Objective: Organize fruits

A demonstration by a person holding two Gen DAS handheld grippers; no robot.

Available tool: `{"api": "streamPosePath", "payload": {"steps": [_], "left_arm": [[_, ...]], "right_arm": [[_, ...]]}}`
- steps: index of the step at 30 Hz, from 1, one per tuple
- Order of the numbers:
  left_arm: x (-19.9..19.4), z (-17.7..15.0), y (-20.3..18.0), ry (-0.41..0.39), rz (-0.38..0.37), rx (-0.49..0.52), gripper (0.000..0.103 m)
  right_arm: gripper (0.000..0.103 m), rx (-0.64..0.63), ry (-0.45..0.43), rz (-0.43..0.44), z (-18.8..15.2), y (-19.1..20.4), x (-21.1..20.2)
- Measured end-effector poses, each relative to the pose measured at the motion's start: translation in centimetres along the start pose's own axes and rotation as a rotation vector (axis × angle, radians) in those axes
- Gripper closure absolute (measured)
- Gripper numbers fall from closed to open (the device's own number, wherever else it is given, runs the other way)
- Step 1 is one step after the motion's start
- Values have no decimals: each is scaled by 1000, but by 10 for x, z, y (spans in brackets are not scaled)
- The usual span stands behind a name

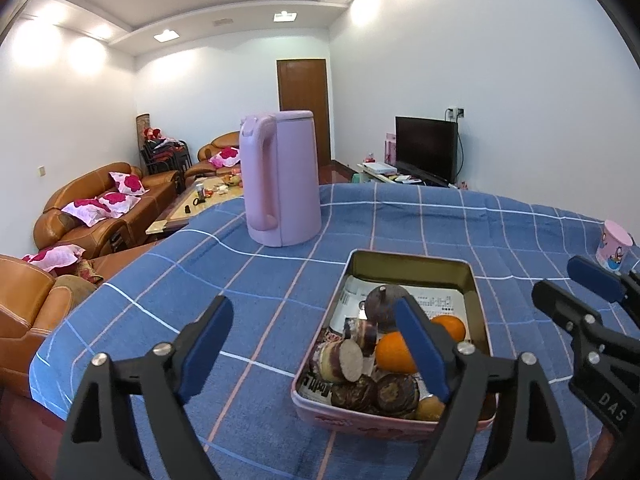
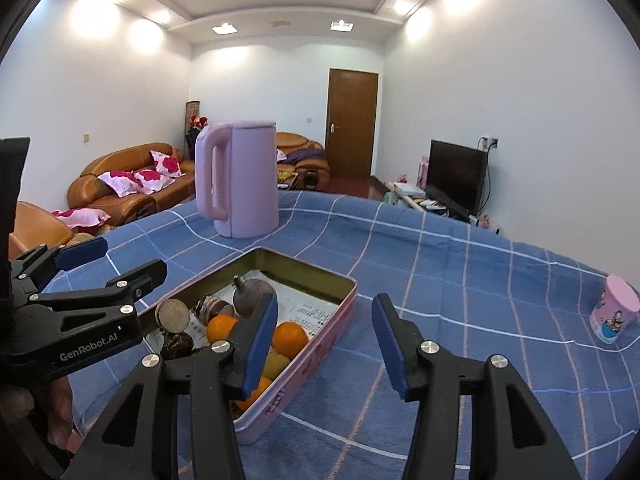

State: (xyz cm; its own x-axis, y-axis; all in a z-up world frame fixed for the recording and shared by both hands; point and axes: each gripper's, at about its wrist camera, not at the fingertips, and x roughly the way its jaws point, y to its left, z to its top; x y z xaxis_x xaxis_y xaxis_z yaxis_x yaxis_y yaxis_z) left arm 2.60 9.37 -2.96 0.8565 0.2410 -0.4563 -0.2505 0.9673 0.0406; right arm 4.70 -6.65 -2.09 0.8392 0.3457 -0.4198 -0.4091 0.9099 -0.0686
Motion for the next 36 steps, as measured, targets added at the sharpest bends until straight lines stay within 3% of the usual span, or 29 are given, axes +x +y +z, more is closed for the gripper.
{"api": "streamPosePath", "payload": {"steps": [5,23,36], "left_arm": [[-5,1,-1,-13,-3,2,10],[-7,1,-5,-18,-2,9,9],[-12,1,-9,-23,-14,20,2]], "right_arm": [[47,9,-13,-1,1,-1,-8],[46,31,-38,-2,-1,-6,-19],[45,46,-52,-9,-1,-12,-24]]}}
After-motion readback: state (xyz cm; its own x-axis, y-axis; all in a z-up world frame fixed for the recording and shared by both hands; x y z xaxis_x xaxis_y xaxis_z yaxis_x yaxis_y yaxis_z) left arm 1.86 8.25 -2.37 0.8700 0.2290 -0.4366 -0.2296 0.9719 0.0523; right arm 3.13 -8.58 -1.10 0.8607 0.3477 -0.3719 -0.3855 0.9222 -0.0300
